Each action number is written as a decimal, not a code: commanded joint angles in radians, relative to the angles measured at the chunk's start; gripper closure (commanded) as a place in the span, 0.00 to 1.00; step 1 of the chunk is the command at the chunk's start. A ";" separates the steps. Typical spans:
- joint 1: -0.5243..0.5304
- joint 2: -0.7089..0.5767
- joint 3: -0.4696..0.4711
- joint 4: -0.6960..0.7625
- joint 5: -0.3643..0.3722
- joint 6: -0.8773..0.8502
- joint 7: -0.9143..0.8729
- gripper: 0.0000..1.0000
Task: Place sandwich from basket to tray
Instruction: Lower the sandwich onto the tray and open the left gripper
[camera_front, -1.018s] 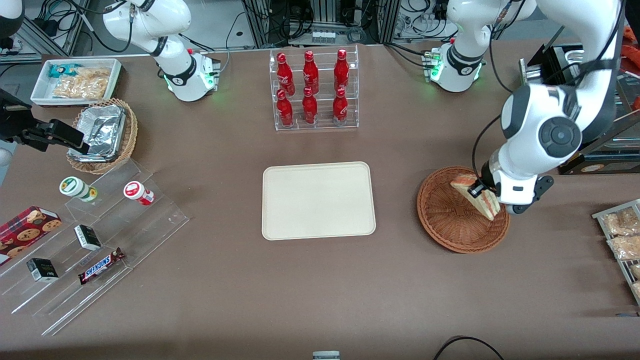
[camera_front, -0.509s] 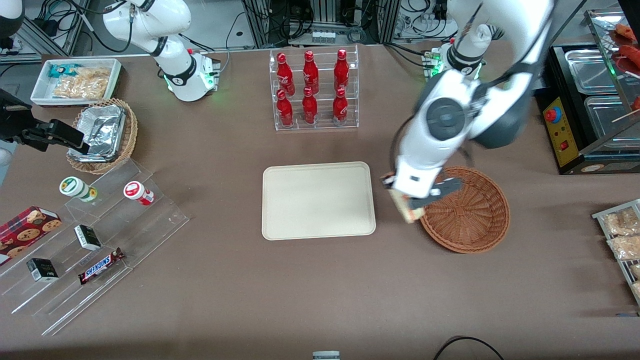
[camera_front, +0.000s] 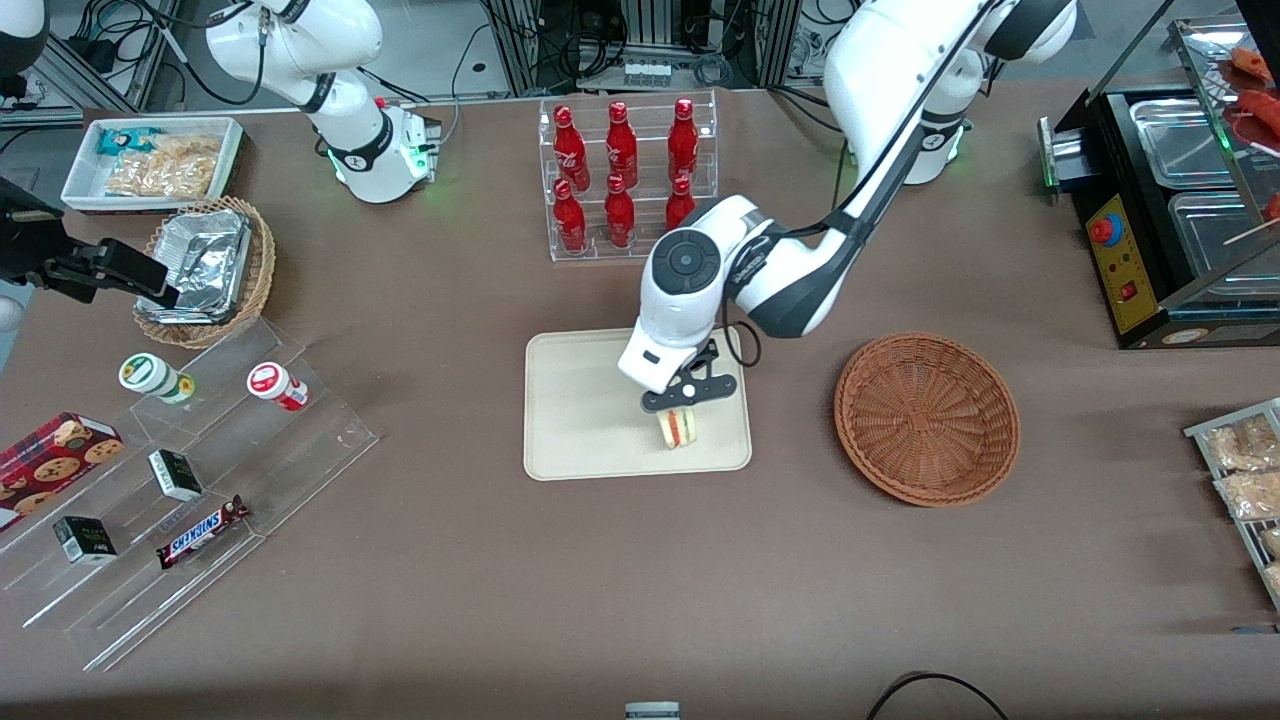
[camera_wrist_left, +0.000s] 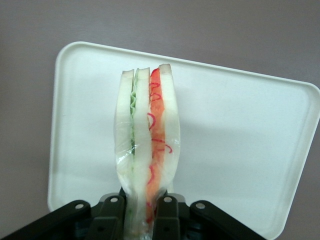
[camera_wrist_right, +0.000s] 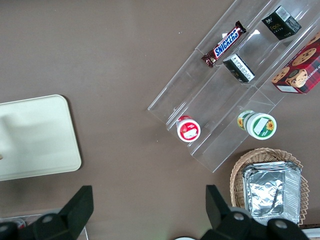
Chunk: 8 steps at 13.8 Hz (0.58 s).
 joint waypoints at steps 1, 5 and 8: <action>-0.044 0.052 0.011 0.036 0.049 0.060 0.009 0.78; -0.078 0.107 0.011 0.046 0.089 0.112 0.031 0.78; -0.087 0.144 0.011 0.046 0.122 0.129 0.071 0.75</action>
